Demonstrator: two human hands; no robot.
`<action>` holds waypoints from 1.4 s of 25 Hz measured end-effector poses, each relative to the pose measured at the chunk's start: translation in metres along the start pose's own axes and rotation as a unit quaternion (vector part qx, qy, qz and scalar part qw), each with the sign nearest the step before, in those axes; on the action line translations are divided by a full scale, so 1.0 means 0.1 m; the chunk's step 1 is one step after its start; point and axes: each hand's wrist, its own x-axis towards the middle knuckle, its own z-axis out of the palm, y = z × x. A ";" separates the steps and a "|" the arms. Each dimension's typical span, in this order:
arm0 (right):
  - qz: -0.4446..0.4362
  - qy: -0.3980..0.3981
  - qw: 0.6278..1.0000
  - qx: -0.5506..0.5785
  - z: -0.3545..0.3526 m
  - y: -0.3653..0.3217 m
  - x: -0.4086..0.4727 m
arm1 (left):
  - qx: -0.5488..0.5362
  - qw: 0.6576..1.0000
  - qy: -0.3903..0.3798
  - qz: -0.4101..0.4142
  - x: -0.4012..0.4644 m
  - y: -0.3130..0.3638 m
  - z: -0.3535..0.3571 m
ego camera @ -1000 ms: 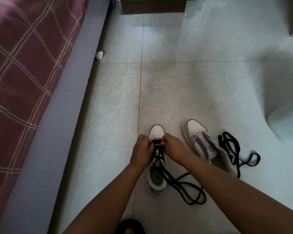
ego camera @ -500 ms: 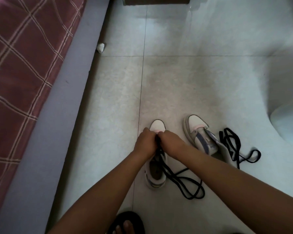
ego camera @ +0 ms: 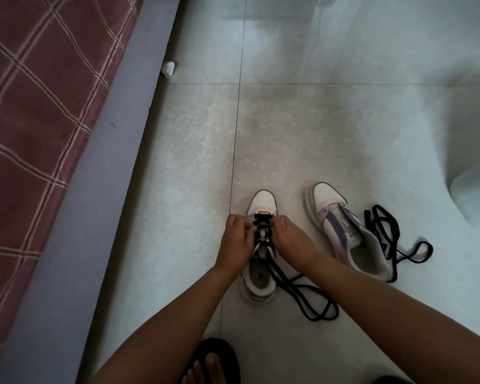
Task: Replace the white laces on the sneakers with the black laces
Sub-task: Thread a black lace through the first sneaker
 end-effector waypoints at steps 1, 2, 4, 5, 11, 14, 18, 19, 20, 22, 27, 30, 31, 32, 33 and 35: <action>0.021 0.021 0.999 0.034 -0.02 -0.01 0.00 | -0.008 1.000 0.006 -0.007 0.00 0.00 0.00; 0.042 0.037 0.998 0.042 -0.04 0.00 -0.01 | -0.015 1.000 0.008 -0.010 0.00 0.01 0.00; 0.074 0.052 0.991 0.098 -0.05 0.04 -0.01 | -0.030 0.999 0.017 0.000 -0.02 0.03 -0.06; 0.076 0.057 0.987 0.129 -0.06 0.04 -0.02 | -0.024 0.999 0.021 0.015 -0.03 0.01 -0.08; 0.081 -0.023 0.995 0.052 -0.20 -0.11 0.02 | 0.183 0.973 -0.136 0.023 0.10 0.13 -0.16; 0.098 -0.071 0.984 -0.131 -0.24 -0.29 0.14 | 0.288 0.938 -0.192 0.016 0.25 0.28 -0.15; 0.160 -0.146 0.965 -0.144 -0.26 -0.41 0.20 | 0.260 0.935 -0.227 -0.085 0.29 0.36 -0.09; 0.167 -0.155 0.966 -0.122 -0.29 -0.42 0.21 | 0.256 0.934 -0.230 -0.095 0.29 0.37 -0.09; 0.170 -0.164 0.967 -0.098 -0.33 -0.42 0.22 | 0.249 0.933 -0.239 -0.101 0.28 0.37 -0.09; 0.175 -0.167 0.969 -0.055 -0.37 -0.40 0.19 | 0.205 0.940 -0.254 -0.098 0.28 0.35 -0.11; 0.171 -0.070 0.982 -0.027 -0.24 -0.32 0.03 | 0.135 0.969 -0.193 -0.078 0.13 0.30 -0.14; 0.172 -0.106 0.979 -0.027 -0.25 -0.26 0.06 | 0.138 0.966 -0.212 -0.060 0.12 0.25 -0.11; 0.166 -0.124 0.978 -0.025 -0.26 -0.24 0.07 | 0.130 0.964 -0.228 -0.050 0.13 0.23 -0.12; 0.153 -0.145 0.977 -0.022 -0.27 -0.22 0.09 | 0.121 0.963 -0.240 -0.038 0.15 0.21 -0.14; 0.143 -0.164 0.976 -0.011 -0.27 -0.19 0.09 | 0.106 0.963 -0.245 -0.027 0.15 0.19 -0.15; 0.146 -0.165 0.974 0.047 -0.27 -0.12 0.08 | 0.066 0.971 -0.229 -0.024 0.11 0.13 -0.18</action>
